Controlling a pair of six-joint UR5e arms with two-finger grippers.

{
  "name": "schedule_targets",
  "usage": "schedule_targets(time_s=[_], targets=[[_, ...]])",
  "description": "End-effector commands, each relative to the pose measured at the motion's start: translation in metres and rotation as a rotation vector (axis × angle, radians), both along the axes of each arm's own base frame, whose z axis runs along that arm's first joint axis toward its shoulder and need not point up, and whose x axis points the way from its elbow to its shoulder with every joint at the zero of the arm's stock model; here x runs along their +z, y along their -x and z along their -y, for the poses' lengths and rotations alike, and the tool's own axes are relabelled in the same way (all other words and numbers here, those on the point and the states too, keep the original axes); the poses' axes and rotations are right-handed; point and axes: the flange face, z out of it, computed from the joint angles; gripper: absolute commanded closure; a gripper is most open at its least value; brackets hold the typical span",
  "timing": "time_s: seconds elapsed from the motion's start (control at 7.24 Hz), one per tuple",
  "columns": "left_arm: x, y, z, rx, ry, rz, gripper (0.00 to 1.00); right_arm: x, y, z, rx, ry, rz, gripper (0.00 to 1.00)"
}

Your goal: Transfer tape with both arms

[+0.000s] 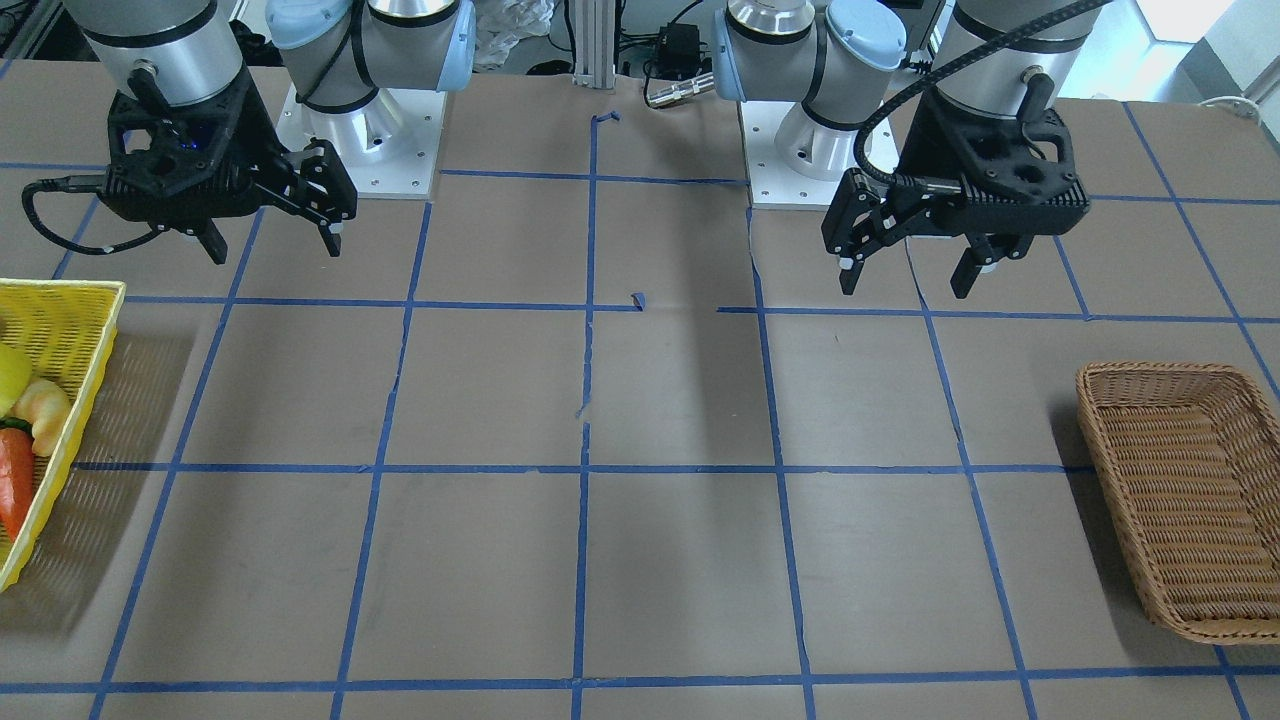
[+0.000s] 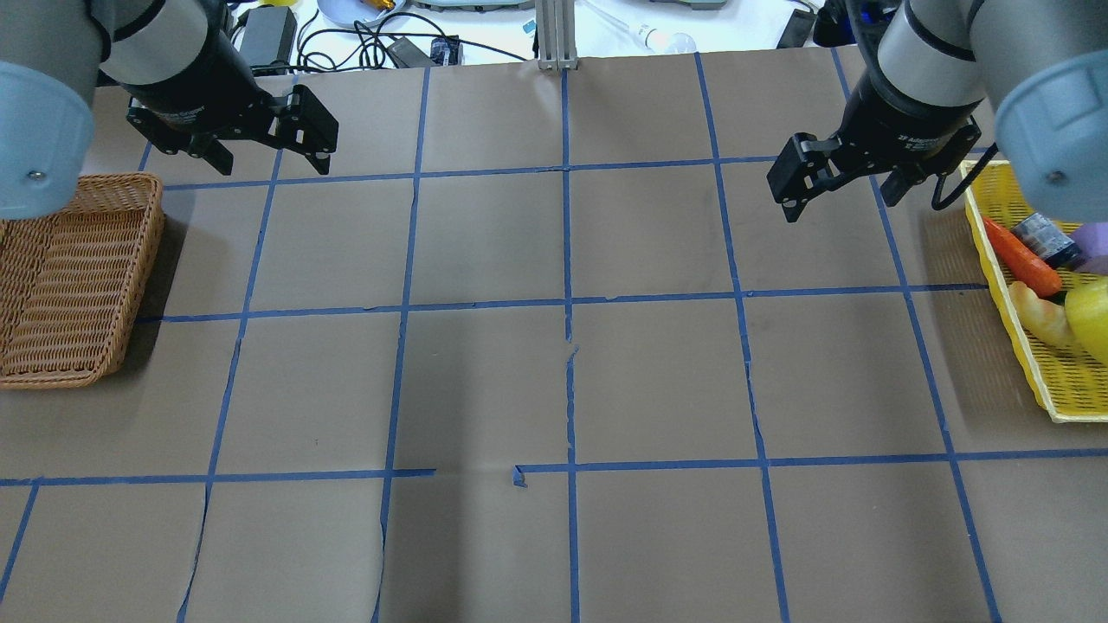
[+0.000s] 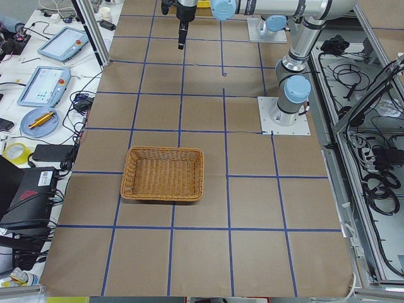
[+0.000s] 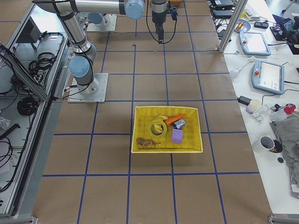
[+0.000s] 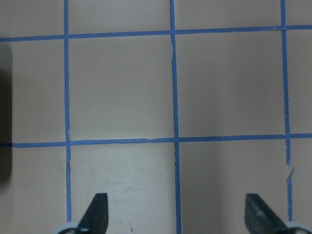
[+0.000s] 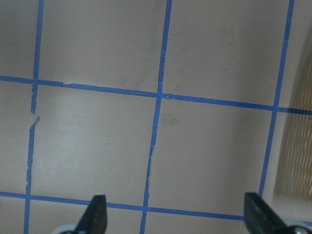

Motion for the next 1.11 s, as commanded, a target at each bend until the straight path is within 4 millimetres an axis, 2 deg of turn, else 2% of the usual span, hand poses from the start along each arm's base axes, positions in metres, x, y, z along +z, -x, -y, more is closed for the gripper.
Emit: schedule_targets(time_s=[0.0, 0.97], targets=[[0.0004, -0.0010, 0.0011, 0.002, 0.004, 0.000, 0.00, 0.0004, 0.0011, 0.0005, -0.003, 0.002, -0.005, 0.00], [-0.0005, 0.0006, 0.0026, -0.001, 0.012, -0.001, 0.00, -0.0004, 0.0011, 0.0014, -0.001, 0.005, -0.005, 0.00]])
